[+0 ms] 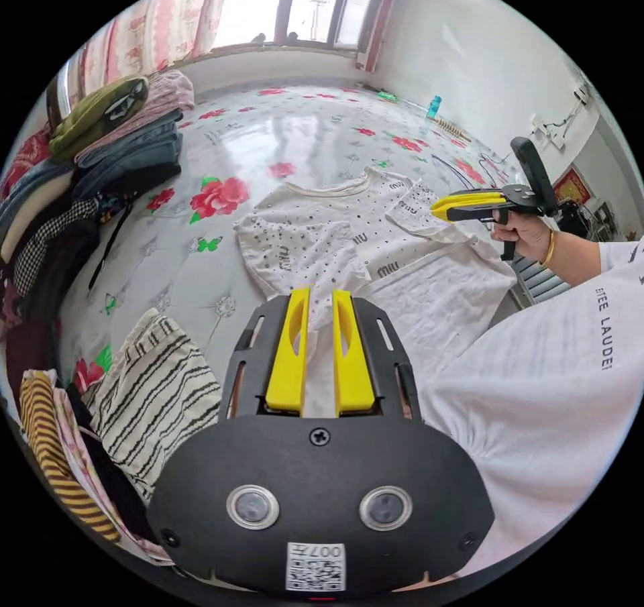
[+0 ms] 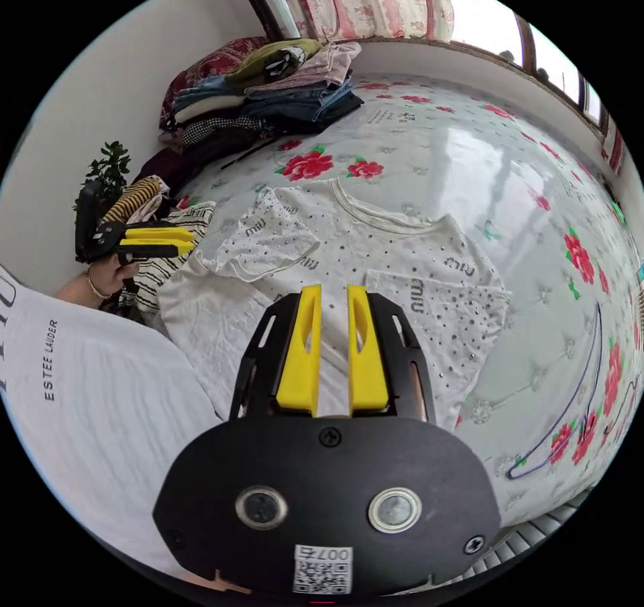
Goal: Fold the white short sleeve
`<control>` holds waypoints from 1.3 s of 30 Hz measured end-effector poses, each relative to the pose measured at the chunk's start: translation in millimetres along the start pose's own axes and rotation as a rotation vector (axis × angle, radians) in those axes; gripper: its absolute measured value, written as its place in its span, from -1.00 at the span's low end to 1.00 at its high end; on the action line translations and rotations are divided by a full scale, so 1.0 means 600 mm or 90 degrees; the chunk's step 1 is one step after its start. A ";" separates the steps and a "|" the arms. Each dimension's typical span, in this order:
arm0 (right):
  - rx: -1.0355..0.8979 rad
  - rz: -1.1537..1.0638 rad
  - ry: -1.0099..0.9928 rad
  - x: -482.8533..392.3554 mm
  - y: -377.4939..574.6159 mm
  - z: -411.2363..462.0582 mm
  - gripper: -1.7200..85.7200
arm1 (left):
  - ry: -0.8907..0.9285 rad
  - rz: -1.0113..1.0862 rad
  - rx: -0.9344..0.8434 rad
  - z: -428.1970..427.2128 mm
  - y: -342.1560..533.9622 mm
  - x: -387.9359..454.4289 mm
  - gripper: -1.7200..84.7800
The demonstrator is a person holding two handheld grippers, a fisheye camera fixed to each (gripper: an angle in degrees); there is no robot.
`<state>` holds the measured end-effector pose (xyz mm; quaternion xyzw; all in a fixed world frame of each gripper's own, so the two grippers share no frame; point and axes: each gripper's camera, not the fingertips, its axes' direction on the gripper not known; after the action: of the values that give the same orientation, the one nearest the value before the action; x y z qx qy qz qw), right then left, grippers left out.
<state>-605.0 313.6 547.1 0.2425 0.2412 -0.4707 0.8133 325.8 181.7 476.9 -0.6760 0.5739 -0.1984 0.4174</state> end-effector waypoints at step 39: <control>-0.107 -0.070 -0.046 0.033 0.083 0.093 -0.86 | 0.012 0.110 -0.201 0.230 -0.150 0.072 -0.98</control>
<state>-543.5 288.1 585.9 0.1426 0.2634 -0.5010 0.8120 495.1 187.0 460.2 -0.6793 0.6579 -0.0757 0.3163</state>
